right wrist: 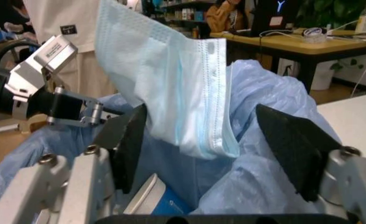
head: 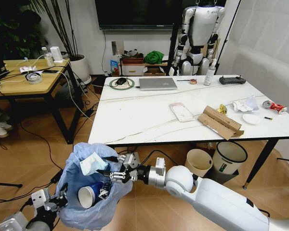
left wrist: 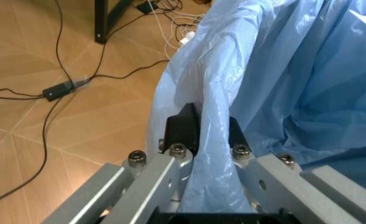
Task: Pick up the trash bin and place the trash from the table into it.
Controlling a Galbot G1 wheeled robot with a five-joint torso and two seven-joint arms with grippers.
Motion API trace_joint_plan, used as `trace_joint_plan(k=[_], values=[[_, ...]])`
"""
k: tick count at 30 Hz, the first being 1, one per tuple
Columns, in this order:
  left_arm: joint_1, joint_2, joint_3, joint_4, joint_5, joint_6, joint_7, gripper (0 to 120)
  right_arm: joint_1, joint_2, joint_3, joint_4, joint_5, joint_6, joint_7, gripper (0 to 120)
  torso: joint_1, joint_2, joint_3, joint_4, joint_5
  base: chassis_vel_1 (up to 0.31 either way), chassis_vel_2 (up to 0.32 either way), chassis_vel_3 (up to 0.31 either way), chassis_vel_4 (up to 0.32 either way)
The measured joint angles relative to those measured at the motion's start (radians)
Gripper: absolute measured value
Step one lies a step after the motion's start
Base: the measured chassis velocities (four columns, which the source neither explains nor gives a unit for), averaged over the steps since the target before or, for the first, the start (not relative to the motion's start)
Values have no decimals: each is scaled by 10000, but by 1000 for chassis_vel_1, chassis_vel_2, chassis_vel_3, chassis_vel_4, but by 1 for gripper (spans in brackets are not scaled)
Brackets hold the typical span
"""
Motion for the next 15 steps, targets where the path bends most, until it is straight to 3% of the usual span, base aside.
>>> trace_joint_plan(k=[5,8,15], values=[[-10,48,-24,1,-45,-2,2,1,-252,-117,49,39,-183,171,7,84,0,0,0,-1,0,0,0,0,0],[-43,26,-29,22,-51,-6,3,1,-535,-300,76,252,-269,273,52,98,0,0,0,0,1,0,0,0,0],[-123,-37,13,111,-14,-10,12,1,-666,-586,168,667,-331,306,230,100,-1,0,0,0,0,0,0,0,0]])
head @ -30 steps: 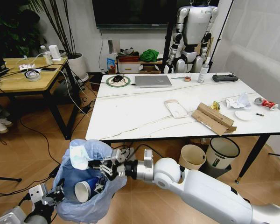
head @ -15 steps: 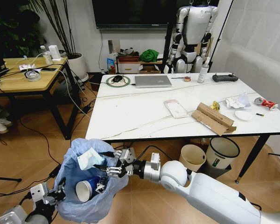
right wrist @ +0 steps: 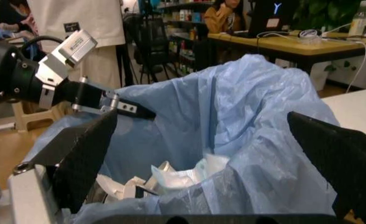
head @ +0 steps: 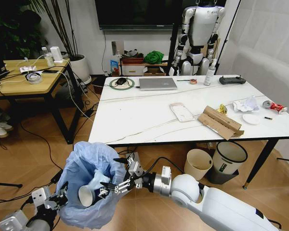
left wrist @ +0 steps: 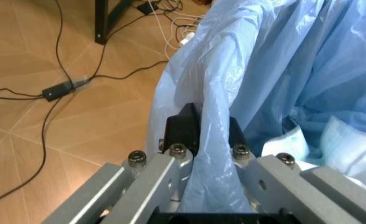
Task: Pick up the trash bin and place the trash from the table into it.
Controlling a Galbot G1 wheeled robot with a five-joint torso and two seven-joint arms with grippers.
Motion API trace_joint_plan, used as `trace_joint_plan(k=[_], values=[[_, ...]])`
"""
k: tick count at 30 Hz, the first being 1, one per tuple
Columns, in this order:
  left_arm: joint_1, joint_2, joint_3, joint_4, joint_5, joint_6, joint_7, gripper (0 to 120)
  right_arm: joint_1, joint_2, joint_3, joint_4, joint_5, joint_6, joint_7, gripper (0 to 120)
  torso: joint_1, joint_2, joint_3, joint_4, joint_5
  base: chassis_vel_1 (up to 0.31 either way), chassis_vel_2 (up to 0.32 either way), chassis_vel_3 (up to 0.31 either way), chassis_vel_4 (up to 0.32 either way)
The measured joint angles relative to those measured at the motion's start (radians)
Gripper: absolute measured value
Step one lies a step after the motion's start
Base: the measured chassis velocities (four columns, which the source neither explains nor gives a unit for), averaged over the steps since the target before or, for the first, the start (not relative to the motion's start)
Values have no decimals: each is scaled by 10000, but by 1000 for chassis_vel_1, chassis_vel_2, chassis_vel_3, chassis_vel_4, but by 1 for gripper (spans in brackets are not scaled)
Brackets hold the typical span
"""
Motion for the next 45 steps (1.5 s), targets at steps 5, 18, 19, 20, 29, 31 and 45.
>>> trace_joint_plan(k=[5,18,19,20,29,31,45], values=[[-5,-39,24,0,27,-1,6,1,0,-67,127,66,15,3,34,100,0,0,0,0,0,0,0,0,0],[49,-39,256,38,367,-23,150,1,-582,113,2544,27,1173,-341,1417,100,0,0,0,2,0,0,0,0,0],[36,-15,265,40,374,-24,156,1,-674,119,2769,-16,1249,-351,1537,100,0,0,0,1,0,0,0,0,0],[13,33,286,40,386,-26,167,1,-862,130,3147,-107,1258,-401,1724,100,0,0,0,1,0,0,0,0,0],[-191,223,524,49,633,-77,332,1,-2271,153,6339,-542,595,-1097,2736,100,0,-2,0,-1,1,0,0,0,0],[-272,345,556,27,634,-80,346,1,-2827,109,7226,-481,721,-699,2838,100,0,-2,1,0,2,0,0,0,0],[-552,641,717,161,556,-96,383,1,-6097,162,10783,-296,568,761,1517,100,-1,-2,0,-1,4,0,0,0,0]])
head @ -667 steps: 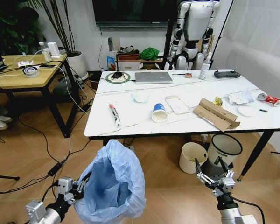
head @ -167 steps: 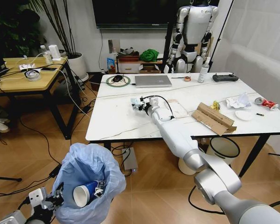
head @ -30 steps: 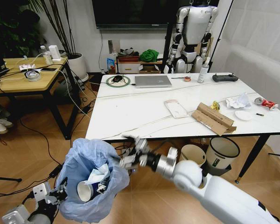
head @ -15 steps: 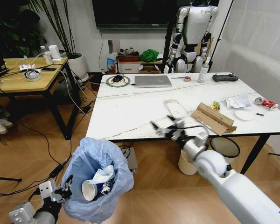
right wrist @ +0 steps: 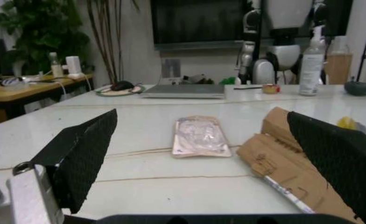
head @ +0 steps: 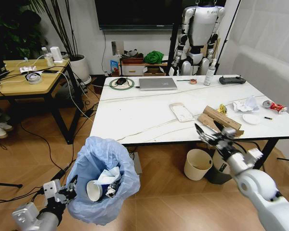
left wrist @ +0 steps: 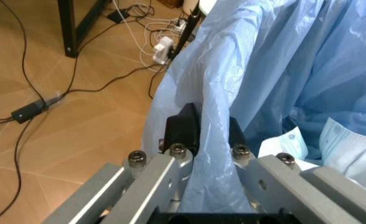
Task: Pick up the trash bin and place the trash from the table into it.
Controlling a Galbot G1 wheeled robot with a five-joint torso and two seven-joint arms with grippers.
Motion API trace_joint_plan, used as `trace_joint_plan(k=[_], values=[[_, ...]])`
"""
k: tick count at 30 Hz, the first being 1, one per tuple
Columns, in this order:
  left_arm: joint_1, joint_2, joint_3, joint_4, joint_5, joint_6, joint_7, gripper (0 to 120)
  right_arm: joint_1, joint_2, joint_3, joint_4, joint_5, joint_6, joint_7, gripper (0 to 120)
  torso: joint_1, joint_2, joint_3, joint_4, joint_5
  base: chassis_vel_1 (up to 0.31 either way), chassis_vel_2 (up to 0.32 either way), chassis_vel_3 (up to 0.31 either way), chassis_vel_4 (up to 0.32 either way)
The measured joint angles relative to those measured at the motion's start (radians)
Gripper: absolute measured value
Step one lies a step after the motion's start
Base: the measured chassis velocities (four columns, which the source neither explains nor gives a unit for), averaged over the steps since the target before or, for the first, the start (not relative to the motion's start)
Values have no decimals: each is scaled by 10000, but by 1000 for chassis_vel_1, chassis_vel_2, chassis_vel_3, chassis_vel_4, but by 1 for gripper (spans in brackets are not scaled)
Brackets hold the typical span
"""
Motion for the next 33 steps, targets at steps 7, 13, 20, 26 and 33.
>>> trace_joint_plan(k=[7,13,20,26,33], values=[[-111,54,213,121,27,-22,59,1,-1129,882,1342,594,-118,-2,-206,100,0,1,0,1,-9,0,0,0,0],[-204,99,333,259,27,-48,112,1,-1526,2037,1737,624,-407,41,-552,100,-1,1,-1,1,-5,0,0,0,0],[-344,92,507,346,38,-55,112,1,-1511,2376,1862,501,-398,59,-742,100,0,1,0,2,-6,0,0,0,0],[-372,-5,600,394,96,-77,114,1,-1531,2459,1917,402,-344,143,-879,100,0,1,0,2,-3,-102,-89,93,90],[-405,-77,705,477,156,-91,122,1,-1573,2594,1893,318,-354,240,-985,100,0,1,0,-2,-11,-185,-179,171,168]])
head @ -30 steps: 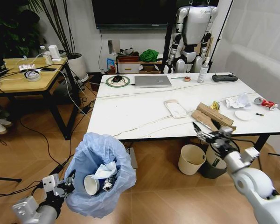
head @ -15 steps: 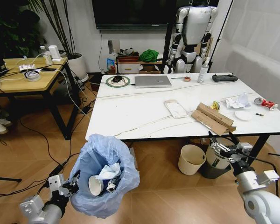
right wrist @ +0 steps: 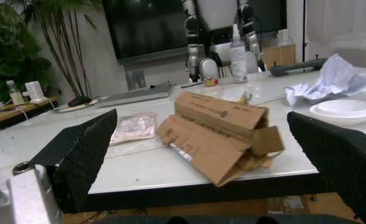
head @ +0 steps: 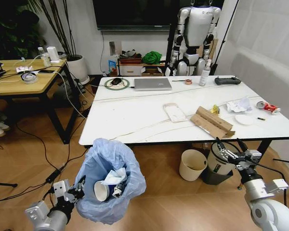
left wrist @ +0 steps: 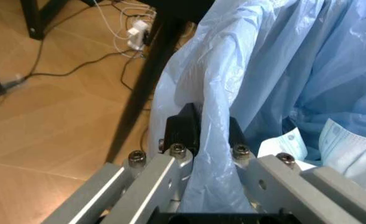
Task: Pick up the trash bin and place the trash from the table into it.
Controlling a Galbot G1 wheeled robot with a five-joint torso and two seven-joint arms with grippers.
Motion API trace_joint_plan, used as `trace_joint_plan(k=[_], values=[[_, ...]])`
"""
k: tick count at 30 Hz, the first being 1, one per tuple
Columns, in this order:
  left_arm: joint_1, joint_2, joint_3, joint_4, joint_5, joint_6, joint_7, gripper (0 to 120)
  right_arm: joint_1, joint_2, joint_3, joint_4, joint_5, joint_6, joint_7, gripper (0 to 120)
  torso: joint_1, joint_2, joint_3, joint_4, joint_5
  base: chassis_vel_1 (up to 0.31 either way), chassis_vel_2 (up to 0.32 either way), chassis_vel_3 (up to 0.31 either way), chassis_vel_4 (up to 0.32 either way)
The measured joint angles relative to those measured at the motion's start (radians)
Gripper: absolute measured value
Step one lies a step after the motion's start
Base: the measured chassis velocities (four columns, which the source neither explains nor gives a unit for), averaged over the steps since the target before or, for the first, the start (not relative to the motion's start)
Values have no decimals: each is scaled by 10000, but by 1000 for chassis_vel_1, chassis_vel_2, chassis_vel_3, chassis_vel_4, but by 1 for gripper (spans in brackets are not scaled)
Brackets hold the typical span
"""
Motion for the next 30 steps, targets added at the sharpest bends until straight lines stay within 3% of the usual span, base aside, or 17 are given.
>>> trace_joint_plan(k=[4,6,9,12,15,30], values=[[30,-39,36,44,58,-30,39,1,-10,70,-58,-40,-30,46,-53,100,0,0,0,2,14,-175,-174,173,166],[32,-58,56,75,92,-41,48,1,-2,86,-81,-44,-40,65,-61,100,0,0,0,2,-2,-167,-171,151,174],[35,-87,103,81,129,-54,57,1,0,100,-101,-45,-57,96,-94,100,1,0,0,4,14,-152,-154,140,164],[28,-111,127,94,143,-55,59,1,-25,107,-107,-42,-76,139,-128,100,0,2,-1,2,-6,-151,-152,151,147],[23,-112,128,101,150,-60,60,1,-51,114,-109,-43,-98,174,-167,100,2,1,1,2,13,-142,-142,157,138],[-58,-54,167,166,84,-68,65,1,-17,312,-175,-22,-651,465,31,100,1,2,0,3,3,-140,-128,122,120]])
